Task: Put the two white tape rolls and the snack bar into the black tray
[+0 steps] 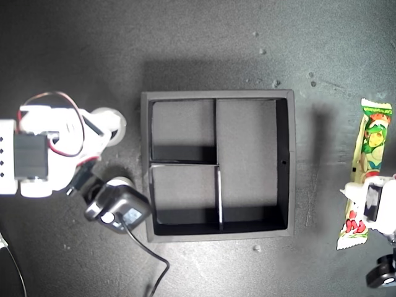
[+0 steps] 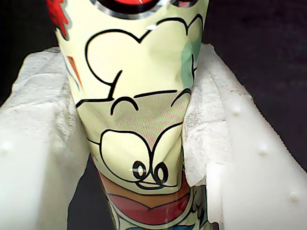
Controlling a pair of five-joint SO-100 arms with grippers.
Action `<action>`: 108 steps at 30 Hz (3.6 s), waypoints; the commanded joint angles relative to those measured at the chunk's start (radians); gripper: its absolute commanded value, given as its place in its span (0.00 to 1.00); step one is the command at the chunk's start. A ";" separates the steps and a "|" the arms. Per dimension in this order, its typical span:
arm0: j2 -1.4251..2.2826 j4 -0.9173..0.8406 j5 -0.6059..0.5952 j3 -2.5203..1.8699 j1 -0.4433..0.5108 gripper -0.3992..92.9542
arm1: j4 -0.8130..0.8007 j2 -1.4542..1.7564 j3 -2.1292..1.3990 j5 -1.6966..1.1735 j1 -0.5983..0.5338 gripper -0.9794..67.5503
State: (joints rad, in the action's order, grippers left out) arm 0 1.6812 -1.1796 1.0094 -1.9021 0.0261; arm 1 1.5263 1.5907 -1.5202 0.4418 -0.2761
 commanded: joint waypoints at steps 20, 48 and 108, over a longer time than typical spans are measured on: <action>0.190 -0.066 0.061 -0.051 0.041 0.17 | -0.032 0.014 0.002 -0.014 0.003 0.05; 0.017 0.031 0.051 -0.092 -0.041 0.01 | 0.035 -0.133 0.442 -0.201 -0.020 0.03; -0.360 -0.653 -0.161 1.160 0.005 0.19 | 0.143 -0.618 1.023 -0.256 0.048 0.42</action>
State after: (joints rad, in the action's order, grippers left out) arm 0 1.1597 -1.8147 0.8360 -0.6734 0.0399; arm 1 1.5953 0.9633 -0.5829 0.1657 -0.2424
